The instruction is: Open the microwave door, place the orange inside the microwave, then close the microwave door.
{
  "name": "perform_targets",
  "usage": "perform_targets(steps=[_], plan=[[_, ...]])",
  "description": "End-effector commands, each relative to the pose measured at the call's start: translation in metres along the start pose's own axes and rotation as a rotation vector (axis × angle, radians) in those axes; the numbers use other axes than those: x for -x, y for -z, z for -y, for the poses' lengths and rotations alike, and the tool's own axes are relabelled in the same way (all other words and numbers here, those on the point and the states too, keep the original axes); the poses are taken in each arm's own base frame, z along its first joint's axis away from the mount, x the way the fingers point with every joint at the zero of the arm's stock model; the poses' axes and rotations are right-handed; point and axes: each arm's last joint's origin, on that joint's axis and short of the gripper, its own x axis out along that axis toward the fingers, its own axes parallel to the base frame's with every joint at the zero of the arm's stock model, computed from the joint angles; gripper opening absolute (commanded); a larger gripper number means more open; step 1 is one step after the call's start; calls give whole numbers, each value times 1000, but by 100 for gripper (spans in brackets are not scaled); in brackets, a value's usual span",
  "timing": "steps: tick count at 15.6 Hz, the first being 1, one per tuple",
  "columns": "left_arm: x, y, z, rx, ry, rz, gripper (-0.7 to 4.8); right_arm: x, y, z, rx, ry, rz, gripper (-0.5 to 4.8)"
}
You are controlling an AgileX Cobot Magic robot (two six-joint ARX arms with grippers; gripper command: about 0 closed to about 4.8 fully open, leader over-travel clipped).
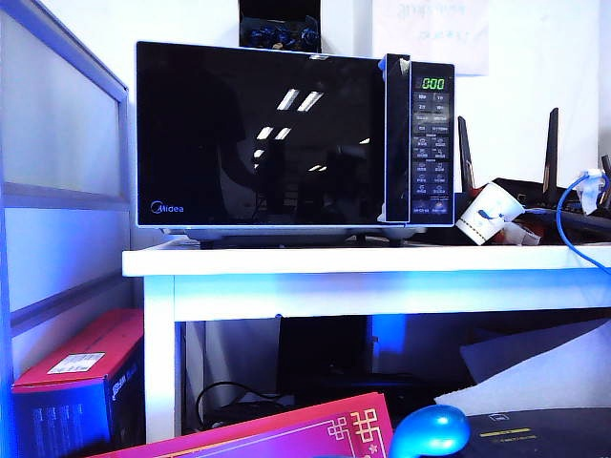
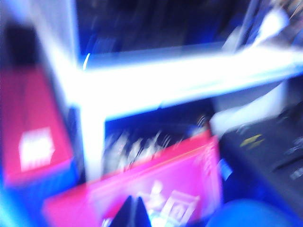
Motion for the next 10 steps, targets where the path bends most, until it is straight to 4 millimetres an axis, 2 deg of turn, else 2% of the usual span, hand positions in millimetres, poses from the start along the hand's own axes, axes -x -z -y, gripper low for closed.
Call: perform_targets(steps=[1, 2, 5, 10], plan=[[-3, 18, -2, 22, -24, -35, -4, -10, 23, 6, 20, 7, -43, -1], [-3, 26, -3, 41, -23, -87, -4, -13, 34, 9, 26, 18, -75, -1], [-3, 30, -3, 46, -25, -120, -4, -16, 47, 13, 23, 28, -118, -1], [-3, 29, -3, 46, -25, -118, -4, -17, 48, 13, 22, 30, -126, -1]])
